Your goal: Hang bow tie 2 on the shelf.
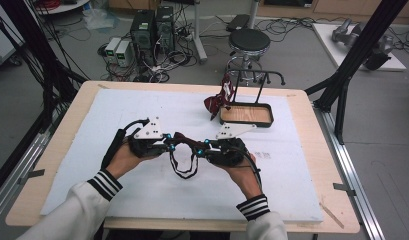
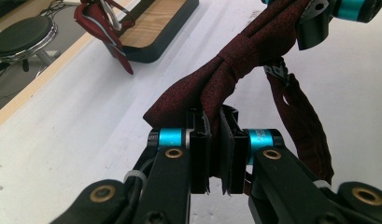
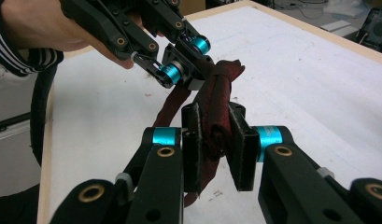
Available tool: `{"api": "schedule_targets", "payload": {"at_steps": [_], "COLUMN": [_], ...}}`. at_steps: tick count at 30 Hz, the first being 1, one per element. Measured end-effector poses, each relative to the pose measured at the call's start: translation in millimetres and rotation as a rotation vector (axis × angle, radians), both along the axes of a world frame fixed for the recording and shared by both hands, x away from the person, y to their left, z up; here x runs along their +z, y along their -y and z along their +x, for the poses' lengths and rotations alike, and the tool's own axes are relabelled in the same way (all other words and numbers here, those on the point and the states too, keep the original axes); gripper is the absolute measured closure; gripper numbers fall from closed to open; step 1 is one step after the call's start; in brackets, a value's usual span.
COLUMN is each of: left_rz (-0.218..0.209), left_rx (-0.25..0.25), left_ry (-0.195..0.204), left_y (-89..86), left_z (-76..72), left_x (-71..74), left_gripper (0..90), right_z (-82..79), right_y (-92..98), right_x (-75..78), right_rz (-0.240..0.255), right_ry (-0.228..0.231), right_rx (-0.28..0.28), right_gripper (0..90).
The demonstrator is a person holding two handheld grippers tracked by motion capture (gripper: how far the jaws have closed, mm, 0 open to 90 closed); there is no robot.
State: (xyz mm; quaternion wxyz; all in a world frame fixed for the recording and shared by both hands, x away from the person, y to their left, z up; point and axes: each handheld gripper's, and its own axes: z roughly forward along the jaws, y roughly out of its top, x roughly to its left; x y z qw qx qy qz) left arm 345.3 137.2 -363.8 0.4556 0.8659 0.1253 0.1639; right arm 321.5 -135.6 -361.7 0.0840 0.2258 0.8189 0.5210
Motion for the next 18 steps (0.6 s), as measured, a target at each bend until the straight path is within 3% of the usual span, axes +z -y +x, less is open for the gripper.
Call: {"api": "schedule_targets", "payload": {"at_steps": [2, 4, 8, 12, 18], "left_rz": [-0.007, -0.011, -0.053, -0.149, -0.225], "left_rx": [-0.001, 0.008, 0.051, 0.076, 0.083], "left_ry": [0.002, -0.003, -0.018, -0.003, 0.014], "left_y": [-0.6, -1.6, -4.6, -11.3, -23.5], "left_z": [-0.1, 0.4, 2.4, 1.6, -3.0], "left_x": [0.0, 0.2, -1.4, -2.4, -3.0], "left_gripper": [81.5, 74.8, 41.1, 21.4, 16.9], "right_z": [-0.3, -0.5, -0.9, -0.8, -0.5], "right_y": [-0.1, 0.2, 3.5, 9.2, 16.4], "right_x": [0.2, 0.5, 1.1, 2.7, 4.6], "right_rz": [-0.001, -0.003, 0.004, 0.014, 0.03], "right_ry": [0.003, 0.005, 0.022, 0.029, 0.048], "right_rx": [-0.002, -0.005, -0.025, -0.045, -0.064], "right_gripper": [78.2, 78.2, 78.2, 78.2, 78.0]}}
